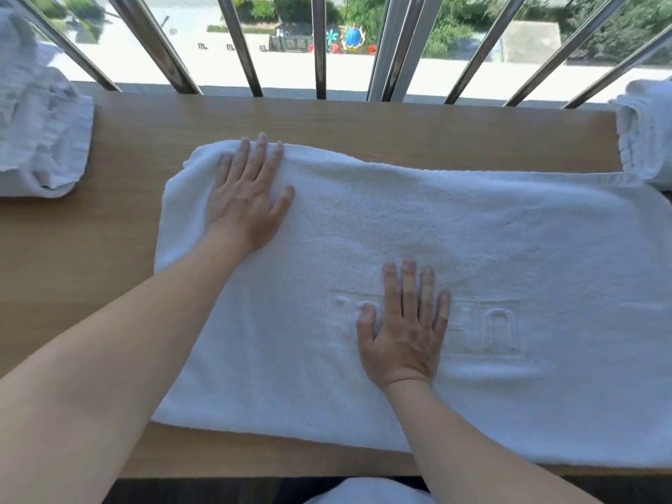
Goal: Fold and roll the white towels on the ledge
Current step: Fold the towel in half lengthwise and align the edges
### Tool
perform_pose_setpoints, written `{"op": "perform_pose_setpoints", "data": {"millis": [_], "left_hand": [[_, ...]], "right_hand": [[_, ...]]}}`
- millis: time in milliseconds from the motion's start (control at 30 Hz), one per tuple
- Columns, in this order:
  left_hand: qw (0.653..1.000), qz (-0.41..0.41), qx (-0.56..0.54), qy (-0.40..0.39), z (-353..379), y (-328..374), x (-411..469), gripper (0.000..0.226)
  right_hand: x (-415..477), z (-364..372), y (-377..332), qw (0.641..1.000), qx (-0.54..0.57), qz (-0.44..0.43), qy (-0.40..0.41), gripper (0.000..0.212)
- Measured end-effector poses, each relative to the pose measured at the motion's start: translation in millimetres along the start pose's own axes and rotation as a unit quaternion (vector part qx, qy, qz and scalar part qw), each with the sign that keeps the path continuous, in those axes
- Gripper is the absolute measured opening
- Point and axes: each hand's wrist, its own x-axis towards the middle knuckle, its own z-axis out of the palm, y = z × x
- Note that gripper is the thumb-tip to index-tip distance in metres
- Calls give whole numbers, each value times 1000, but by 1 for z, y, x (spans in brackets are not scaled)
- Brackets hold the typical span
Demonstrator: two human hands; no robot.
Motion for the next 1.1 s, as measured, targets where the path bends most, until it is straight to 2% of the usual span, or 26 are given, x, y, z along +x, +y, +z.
{"op": "perform_pose_setpoints", "data": {"millis": [100, 133, 233, 267, 300, 400, 467, 667, 800, 867, 933, 1000, 1100], "left_hand": [[1000, -31, -1, -1, 2, 19, -8, 75], [1000, -5, -4, -5, 5, 34, -17, 74], [986, 163, 17, -21, 21, 79, -62, 71], [984, 176, 18, -14, 25, 82, -75, 70], [989, 148, 9, -8, 28, 77, -82, 70], [1000, -18, -21, 8, 23, 34, -85, 73], [997, -75, -13, 4, 16, 5, -75, 75], [985, -157, -65, 19, 4, -43, -25, 71], [979, -197, -43, 14, 4, -30, -26, 70], [988, -148, -37, 10, 12, 2, -51, 71], [998, -52, -40, 4, 26, 41, -93, 72], [999, 11, -43, 10, 41, 69, -139, 71], [996, 80, -33, -10, 54, 77, -191, 70]], "right_hand": [[1, -1, -2, 1000, -4, -2, 0, 72], [1, -1, -2, 1000, -5, -3, 2, 72], [1, -1, 0, 1000, -3, -5, 10, 72], [2, -1, 0, 1000, -2, -6, 12, 72], [2, -1, 0, 1000, -4, -6, 12, 73], [2, -3, -2, 1000, -9, -7, 3, 74], [2, -4, -2, 1000, -8, -7, 0, 73], [1, -4, -2, 1000, -15, 0, -8, 72], [0, -4, -3, 1000, -17, 1, -11, 72], [1, -5, -3, 1000, -17, 1, -8, 72], [1, -4, -3, 1000, -16, 0, -5, 72], [1, -4, -4, 1000, -17, 2, -3, 72], [1, -3, -3, 1000, -12, 6, -3, 72]]}}
